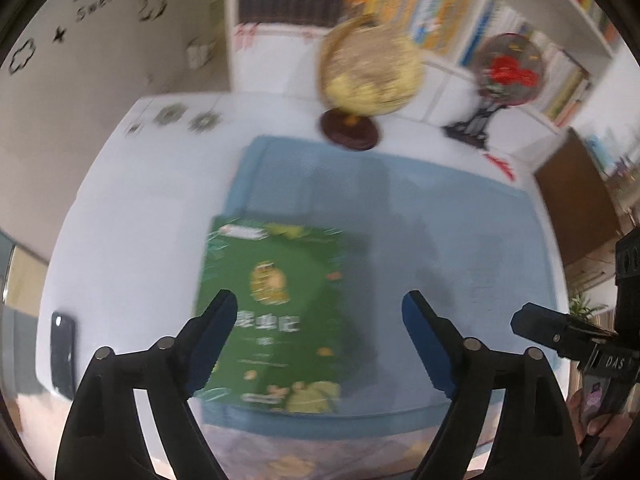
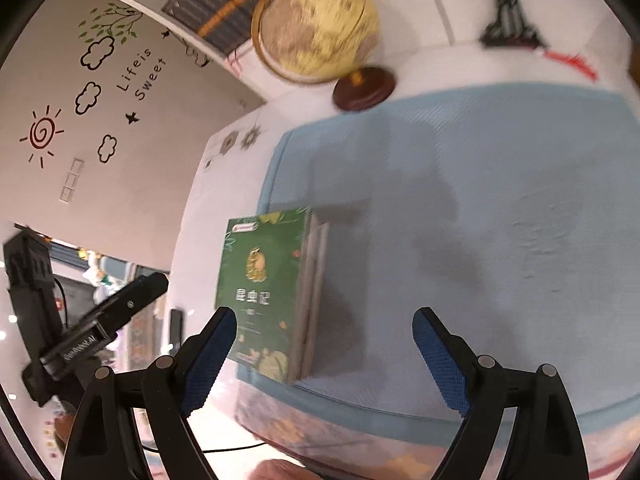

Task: Organize books

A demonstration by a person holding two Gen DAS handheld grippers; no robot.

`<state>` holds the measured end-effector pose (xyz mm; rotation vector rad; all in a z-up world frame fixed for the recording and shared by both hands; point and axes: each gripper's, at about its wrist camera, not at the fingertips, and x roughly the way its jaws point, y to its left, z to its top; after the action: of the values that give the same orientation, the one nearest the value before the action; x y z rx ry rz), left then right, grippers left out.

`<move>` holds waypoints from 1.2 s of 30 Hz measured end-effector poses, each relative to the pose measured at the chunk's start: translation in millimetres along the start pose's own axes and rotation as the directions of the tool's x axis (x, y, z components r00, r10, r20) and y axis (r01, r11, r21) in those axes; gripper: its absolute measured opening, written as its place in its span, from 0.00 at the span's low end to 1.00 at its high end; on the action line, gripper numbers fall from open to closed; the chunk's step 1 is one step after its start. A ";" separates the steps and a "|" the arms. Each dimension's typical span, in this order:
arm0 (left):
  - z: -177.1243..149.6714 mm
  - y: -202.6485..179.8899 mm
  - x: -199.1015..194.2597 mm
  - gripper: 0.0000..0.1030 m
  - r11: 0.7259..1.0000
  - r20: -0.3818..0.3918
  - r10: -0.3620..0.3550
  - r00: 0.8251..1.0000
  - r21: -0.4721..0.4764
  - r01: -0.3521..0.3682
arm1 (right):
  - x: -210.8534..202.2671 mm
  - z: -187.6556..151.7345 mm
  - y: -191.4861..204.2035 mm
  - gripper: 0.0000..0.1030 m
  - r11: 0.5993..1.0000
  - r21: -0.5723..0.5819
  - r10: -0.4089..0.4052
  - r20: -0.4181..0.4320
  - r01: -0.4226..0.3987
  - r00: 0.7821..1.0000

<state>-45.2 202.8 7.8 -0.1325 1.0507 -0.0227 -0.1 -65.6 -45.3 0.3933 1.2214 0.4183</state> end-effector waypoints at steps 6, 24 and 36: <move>-0.5 -53.7 1.2 0.84 0.998 0.023 -0.019 1.000 0.054 0.018 | -59.7 -11.6 -14.6 0.86 0.996 -0.007 -0.092 0.119 0.094 0.989; -46.3 -111.1 35.3 0.84 0.998 0.013 -0.023 1.000 0.063 0.022 | -67.8 -38.7 -45.7 0.87 0.940 -0.076 -0.311 0.219 0.334 0.925; -49.2 -112.9 40.2 0.84 0.999 0.001 -0.035 0.999 0.033 0.035 | -63.3 -41.4 -59.3 0.87 0.950 -0.052 -0.293 0.189 0.307 0.937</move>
<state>-62.7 82.7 -37.5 -0.1207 1.0463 -0.0717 -51.9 -146.0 -35.9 0.1656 1.0632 0.1630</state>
